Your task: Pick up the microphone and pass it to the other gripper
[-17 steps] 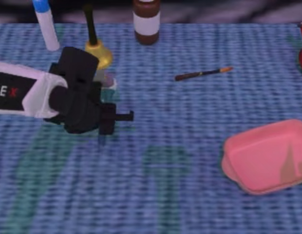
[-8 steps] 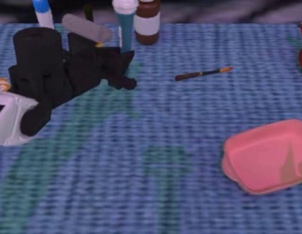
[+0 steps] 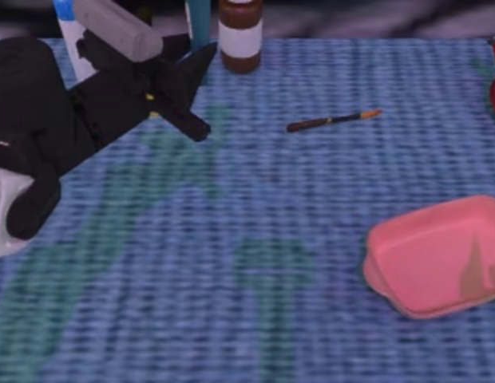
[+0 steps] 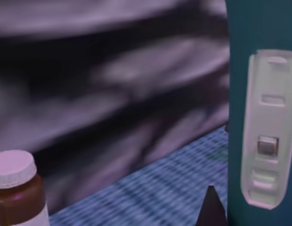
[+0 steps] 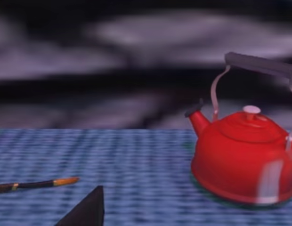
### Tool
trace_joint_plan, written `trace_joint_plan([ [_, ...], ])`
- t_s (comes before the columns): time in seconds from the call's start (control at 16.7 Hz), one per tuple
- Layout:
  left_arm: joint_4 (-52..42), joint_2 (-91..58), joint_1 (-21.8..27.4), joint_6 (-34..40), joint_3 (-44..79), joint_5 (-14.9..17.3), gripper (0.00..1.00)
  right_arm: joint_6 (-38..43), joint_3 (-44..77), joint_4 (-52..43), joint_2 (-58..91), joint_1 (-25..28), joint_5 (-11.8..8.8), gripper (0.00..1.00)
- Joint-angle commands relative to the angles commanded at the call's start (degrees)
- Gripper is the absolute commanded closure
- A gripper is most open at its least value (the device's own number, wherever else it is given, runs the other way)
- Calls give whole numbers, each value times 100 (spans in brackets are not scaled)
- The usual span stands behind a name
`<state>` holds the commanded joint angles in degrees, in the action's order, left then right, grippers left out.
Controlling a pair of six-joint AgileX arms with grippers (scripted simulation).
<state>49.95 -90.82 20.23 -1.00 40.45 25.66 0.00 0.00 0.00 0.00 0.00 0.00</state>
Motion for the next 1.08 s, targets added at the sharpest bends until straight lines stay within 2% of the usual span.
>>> trace_joint_plan([
  [0.18, -3, -21, 49, 1, 27, -32, 100, 0, 0, 0, 0, 0, 0, 0],
  [0.3, 101, -30, 246, 27, 26, -238, 100, 0, 0, 0, 0, 0, 0, 0],
  [0.6, 580, -25, 1200, 175, -2, -1289, 100, 0, 0, 0, 0, 0, 0, 0],
  [0.72, 727, -3, 1493, 223, -9, -1594, 100, 0, 0, 0, 0, 0, 0, 0],
  [1.08, 755, -7, 1546, 229, 1, -1650, 100, 0, 0, 0, 0, 0, 0, 0],
])
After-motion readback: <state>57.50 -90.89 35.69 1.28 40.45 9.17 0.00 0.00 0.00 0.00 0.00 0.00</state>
